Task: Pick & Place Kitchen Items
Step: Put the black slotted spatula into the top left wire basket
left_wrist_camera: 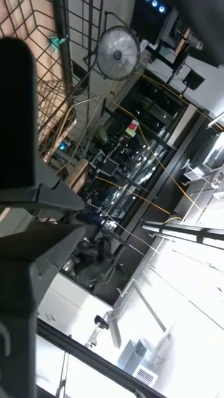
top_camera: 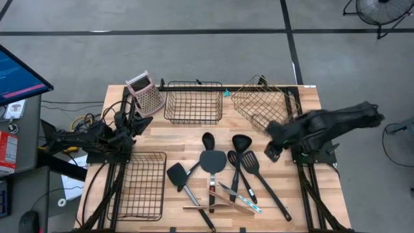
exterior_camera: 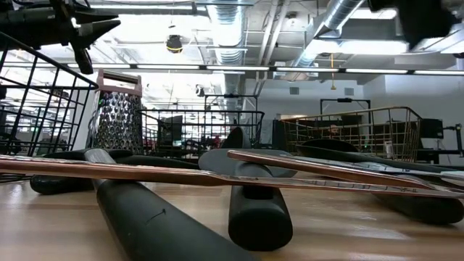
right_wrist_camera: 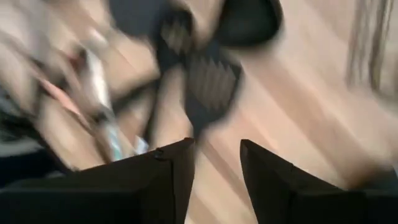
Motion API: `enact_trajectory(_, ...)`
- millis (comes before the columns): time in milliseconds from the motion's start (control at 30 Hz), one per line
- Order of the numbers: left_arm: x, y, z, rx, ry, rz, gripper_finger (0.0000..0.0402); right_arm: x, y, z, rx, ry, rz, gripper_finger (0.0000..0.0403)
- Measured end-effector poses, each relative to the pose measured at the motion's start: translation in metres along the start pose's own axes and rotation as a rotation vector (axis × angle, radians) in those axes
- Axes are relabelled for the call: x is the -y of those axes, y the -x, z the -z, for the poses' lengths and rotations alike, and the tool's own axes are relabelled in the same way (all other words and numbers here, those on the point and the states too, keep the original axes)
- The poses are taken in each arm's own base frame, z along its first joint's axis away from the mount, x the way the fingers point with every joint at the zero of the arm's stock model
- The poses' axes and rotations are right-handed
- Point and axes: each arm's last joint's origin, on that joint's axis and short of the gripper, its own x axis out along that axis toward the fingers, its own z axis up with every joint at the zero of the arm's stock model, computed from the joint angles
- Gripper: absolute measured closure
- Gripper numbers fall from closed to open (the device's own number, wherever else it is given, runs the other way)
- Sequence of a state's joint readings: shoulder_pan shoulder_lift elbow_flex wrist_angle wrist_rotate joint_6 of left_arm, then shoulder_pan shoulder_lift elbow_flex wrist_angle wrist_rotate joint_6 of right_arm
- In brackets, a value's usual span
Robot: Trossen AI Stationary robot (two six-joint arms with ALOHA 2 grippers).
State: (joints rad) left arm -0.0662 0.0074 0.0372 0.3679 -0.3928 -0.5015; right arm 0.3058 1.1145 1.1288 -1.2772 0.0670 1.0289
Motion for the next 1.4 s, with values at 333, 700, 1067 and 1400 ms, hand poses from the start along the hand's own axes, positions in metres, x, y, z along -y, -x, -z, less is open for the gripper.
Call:
enact_trajectory(333, 0.0, -0.001, 0.001, -0.009, -0.007, -0.004, 0.0307, -0.04, -0.077, 0.032, -0.276, -0.006, 0.225, 0.0174)
enact_trajectory(700, -0.001, -0.003, 0.004, -0.034, -0.018, -0.018, 0.0277, -0.048, -0.149, 0.057, -0.248, -0.019, 0.162, 0.0133)
enact_trajectory(1067, -0.002, -0.006, 0.009, -0.07, -0.03, -0.038, 0.0268, -0.047, -0.186, 0.076, -0.259, -0.01, 0.233, 0.0173)
enact_trajectory(1400, -0.002, -0.006, 0.008, -0.065, -0.029, -0.035, 0.0268, -0.045, -0.179, 0.08, -0.242, -0.009, 0.236, 0.0342)
